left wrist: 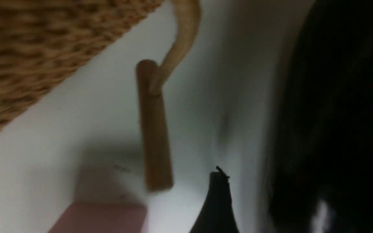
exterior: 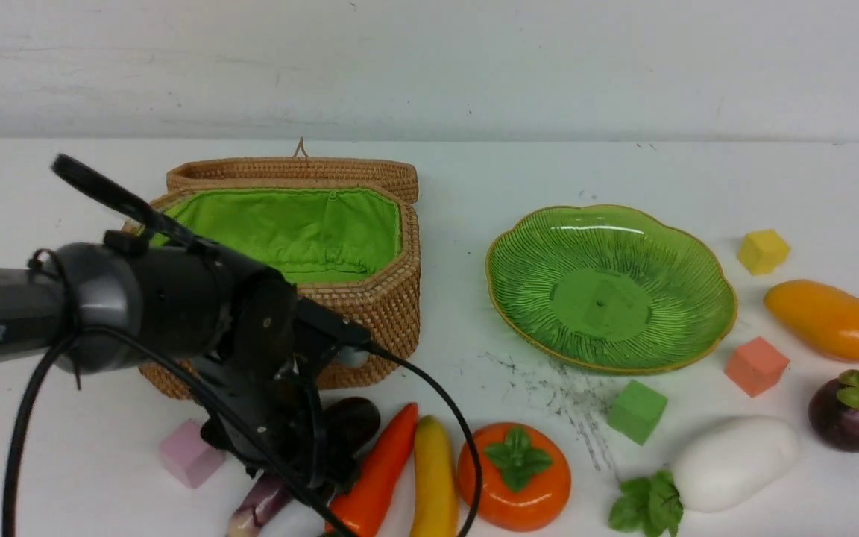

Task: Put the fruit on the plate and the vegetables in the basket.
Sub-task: Use the left arm to grab an eggplant and put it into the left basket

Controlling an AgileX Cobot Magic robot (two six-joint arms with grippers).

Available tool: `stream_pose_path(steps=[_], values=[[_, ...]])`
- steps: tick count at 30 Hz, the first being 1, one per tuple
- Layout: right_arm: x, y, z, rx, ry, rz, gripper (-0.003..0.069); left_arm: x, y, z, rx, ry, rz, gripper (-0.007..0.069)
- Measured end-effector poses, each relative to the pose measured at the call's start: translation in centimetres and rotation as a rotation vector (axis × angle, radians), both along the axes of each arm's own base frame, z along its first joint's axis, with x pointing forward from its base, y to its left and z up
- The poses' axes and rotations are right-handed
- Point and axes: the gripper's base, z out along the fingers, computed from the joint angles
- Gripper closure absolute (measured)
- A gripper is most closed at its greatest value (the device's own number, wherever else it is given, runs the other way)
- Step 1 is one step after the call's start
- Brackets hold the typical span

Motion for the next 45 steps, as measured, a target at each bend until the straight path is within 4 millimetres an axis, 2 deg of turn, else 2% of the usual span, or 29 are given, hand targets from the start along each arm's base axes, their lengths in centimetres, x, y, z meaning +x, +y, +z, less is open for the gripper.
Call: stream_pose_path(steps=[3, 4, 5, 7, 10, 12, 13, 14, 16, 18, 19, 20, 21, 23, 25, 30, 31, 34, 35, 39, 42, 43, 44, 45], values=[[0.0, 0.0, 0.0, 0.0, 0.0, 0.0, 0.0417, -0.1, -0.2, 0.0, -0.014, 0.017, 0.0, 0.0176], [0.0, 0.0, 0.0, 0.0, 0.0, 0.0, 0.0417, -0.3, -0.2, 0.0, -0.013, 0.036, -0.011, 0.0271], [0.0, 0.0, 0.0, 0.0, 0.0, 0.0, 0.0417, -0.3, -0.1, 0.0, -0.008, 0.042, -0.02, 0.0305], [0.0, 0.0, 0.0, 0.0, 0.0, 0.0, 0.0417, -0.6, -0.1, 0.1, -0.011, 0.068, -0.015, 0.0291], [0.0, 0.0, 0.0, 0.0, 0.0, 0.0, 0.0417, -1.0, 0.1, 1.5, -0.01, 0.069, -0.016, 0.0291], [0.0, 0.0, 0.0, 0.0, 0.0, 0.0, 0.0417, -1.3, 0.4, 3.6, -0.008, 0.032, -0.042, 0.0291], [0.0, 0.0, 0.0, 0.0, 0.0, 0.0, 0.0417, -1.4, 0.5, 3.9, -0.009, 0.03, -0.042, 0.0291], [0.0, 0.0, 0.0, 0.0, 0.0, 0.0, 0.0417, -1.8, 0.7, 6.6, -0.011, -0.019, -0.101, 0.0291], [0.0, 0.0, 0.0, 0.0, 0.0, 0.0, 0.0417, -2.1, 1.0, 8.3, -0.011, -0.049, -0.141, 0.0291], [0.0, 0.0, 0.0, 0.0, 0.0, 0.0, 0.0417, -2.9, 1.7, 12.8, 0.019, -0.164, -0.281, 0.0291], [0.0, 0.0, 0.0, 0.0, 0.0, 0.0, 0.0417, -3.1, 1.8, 13.4, 0.021, -0.181, -0.292, 0.0291], [0.0, 0.0, 0.0, 0.0, 0.0, 0.0, 0.0417, -3.3, 2.4, 15.5, 0.073, -0.266, -0.38, 0.0291], [0.0, 0.0, 0.0, 0.0, 0.0, 0.0, 0.0417, -3.2, 2.8, 16.7, 0.119, -0.328, -0.437, 0.0291], [0.0, 0.0, 0.0, 0.0, 0.0, 0.0, 0.0417, -2.8, 3.2, 18.2, 0.202, -0.429, -0.51, 0.0291], [0.0, 0.0, 0.0, 0.0, 0.0, 0.0, 0.0417, -1.4, 3.8, 19.2, 0.317, -0.57, -0.557, 0.0291], [0.0, 0.0, 0.0, 0.0, 0.0, 0.0, 0.0417, 2.1, 4.3, 18.6, 0.444, -0.736, -0.578, 0.0291], [0.0, 0.0, 0.0, 0.0, 0.0, 0.0, 0.0417, 3.4, 4.1, 17.6, 0.473, -0.752, -0.583, 0.0291], [0.0, 0.0, 0.0, 0.0, 0.0, 0.0, 0.0417, 4.9, 3.5, 15.7, 0.485, -0.748, -0.6, 0.0291], [0.0, 0.0, 0.0, 0.0, 0.0, 0.0, 0.0417, 5.9, 2.9, 14.2, 0.468, -0.744, -0.606, 0.0291], [0.0, 0.0, 0.0, 0.0, 0.0, 0.0, 0.0417, 7.0, 2.2, 12.0, 0.446, -0.721, -0.622, 0.0291], [0.0, 0.0, 0.0, 0.0, 0.0, 0.0, 0.0417, 7.1, 2.1, 11.5, 0.439, -0.709, -0.62, 0.0256], [0.0, 0.0, 0.0, 0.0, 0.0, 0.0, 0.0417, 7.1, 2.1, 11.4, 0.434, -0.704, -0.615, 0.0218], [0.0, 0.0, 0.0, 0.0, 0.0, 0.0, 0.0417, 7.1, 2.1, 11.4, 0.422, -0.699, -0.603, 0.0139], [0.0, 0.0, 0.0, 0.0, 0.0, 0.0, 0.0417, 7.1, 2.0, 11.4, 0.42, -0.699, -0.602, 0.0128]])
